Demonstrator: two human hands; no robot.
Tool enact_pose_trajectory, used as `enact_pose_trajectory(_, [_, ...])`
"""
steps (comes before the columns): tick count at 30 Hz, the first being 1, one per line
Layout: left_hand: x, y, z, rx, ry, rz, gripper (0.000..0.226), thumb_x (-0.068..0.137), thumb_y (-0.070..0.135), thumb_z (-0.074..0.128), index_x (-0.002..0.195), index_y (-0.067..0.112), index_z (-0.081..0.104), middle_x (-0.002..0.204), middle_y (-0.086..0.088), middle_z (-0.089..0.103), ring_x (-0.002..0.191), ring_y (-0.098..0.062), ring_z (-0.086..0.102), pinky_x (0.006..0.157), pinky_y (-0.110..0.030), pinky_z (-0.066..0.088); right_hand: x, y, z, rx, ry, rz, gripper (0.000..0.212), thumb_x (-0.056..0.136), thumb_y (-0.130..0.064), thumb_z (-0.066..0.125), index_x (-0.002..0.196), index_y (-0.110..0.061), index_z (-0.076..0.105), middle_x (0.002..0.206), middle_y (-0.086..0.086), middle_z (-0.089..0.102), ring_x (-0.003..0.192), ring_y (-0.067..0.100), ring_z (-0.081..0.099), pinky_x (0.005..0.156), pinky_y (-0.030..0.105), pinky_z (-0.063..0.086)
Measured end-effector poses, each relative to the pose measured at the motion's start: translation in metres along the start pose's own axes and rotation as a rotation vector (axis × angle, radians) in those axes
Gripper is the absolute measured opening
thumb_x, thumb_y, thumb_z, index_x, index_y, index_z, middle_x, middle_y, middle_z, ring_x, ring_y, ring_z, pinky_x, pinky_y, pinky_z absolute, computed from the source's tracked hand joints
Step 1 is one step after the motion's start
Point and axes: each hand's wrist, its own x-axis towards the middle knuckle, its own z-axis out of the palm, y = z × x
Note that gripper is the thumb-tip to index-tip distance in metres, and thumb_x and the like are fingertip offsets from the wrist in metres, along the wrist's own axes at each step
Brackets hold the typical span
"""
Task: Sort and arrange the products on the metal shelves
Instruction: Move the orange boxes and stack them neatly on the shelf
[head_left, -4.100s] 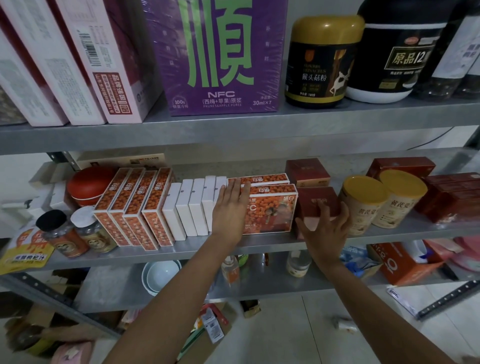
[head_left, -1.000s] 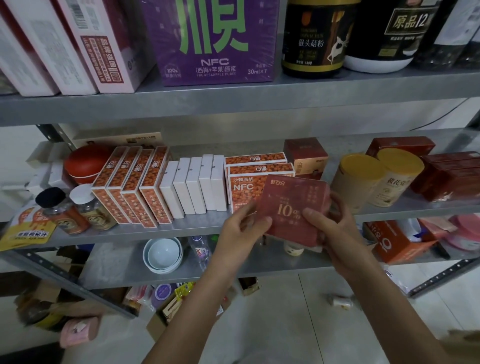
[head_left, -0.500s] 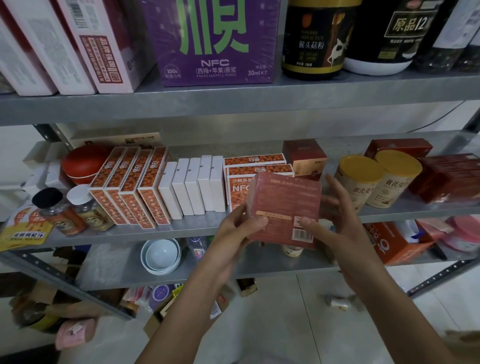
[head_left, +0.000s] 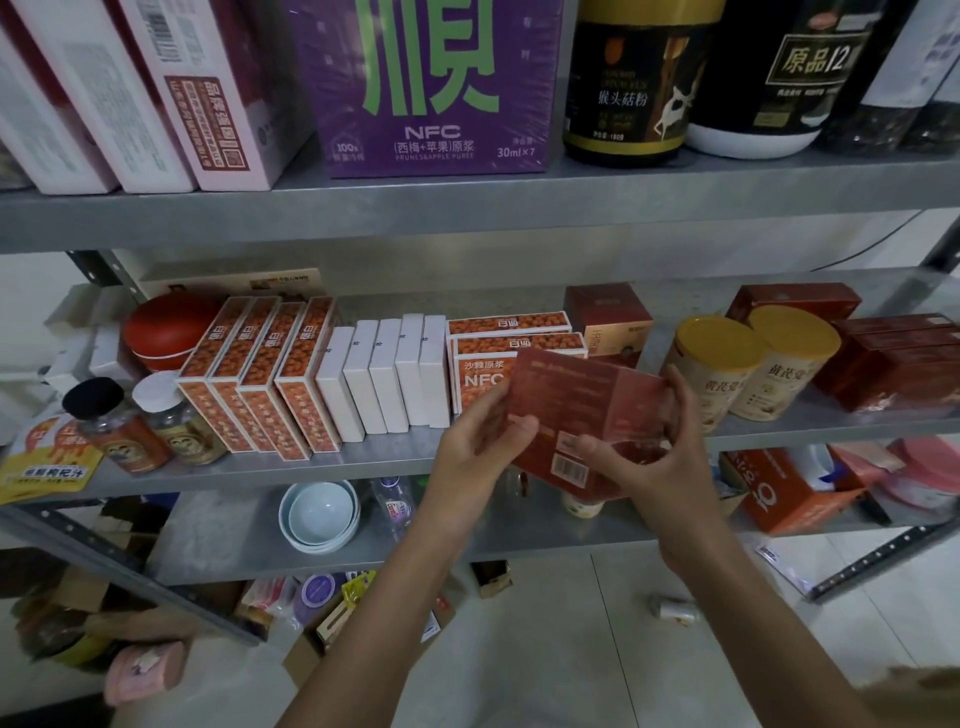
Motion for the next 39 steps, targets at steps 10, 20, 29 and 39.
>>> enact_pose_trajectory(10, [0.006,-0.012,-0.007,-0.036,-0.091,-0.127,0.068,0.064,0.043,0.084,0.125,0.034,0.055,0.114,0.008,0.070,0.106,-0.010,0.066,0.080,-0.019,0.054,-0.012,0.003,-0.011,-0.016,-0.139,0.022,0.096,0.075,-0.018,0.079,0.142,-0.056,0.024,0.126,-0.016,0.052,0.113,0.008,0.057,0.078,0.026,0.058])
enact_pose_trajectory(20, [0.005,-0.023,-0.007,-0.326,-0.178,-0.194,0.080,0.054,0.058,0.088,0.116,0.013,0.068,0.121,-0.013,0.068,0.110,-0.023,0.064,0.096,-0.033,0.051,-0.009,-0.004,-0.022,0.070,-0.268,0.136,0.122,0.034,-0.063,0.089,0.138,-0.061,0.025,0.135,-0.009,0.052,0.115,0.015,0.061,0.080,0.032,0.059])
enact_pose_trajectory(29, [0.017,-0.026,-0.004,-0.189,-0.084,-0.107,0.035,0.085,0.033,0.060,0.116,0.019,0.067,0.120,-0.008,0.069,0.119,-0.029,0.060,0.102,-0.040,0.047,-0.015,0.009,-0.005,-0.154,0.038,-0.160,0.108,0.048,-0.049,0.082,0.141,-0.039,0.027,0.129,-0.019,0.039,0.120,0.000,0.046,0.087,0.024,0.054])
enact_pose_trajectory(39, [0.029,-0.044,-0.002,-0.228,-0.214,-0.102,0.070,0.065,0.048,0.084,0.123,0.015,0.064,0.125,-0.014,0.066,0.119,-0.032,0.058,0.103,-0.041,0.045,-0.012,0.012,-0.023,-0.310,-0.013,-0.088,0.081,0.047,-0.062,0.073,0.113,-0.040,0.033,0.117,-0.009,0.046,0.102,-0.002,0.059,0.070,0.017,0.055])
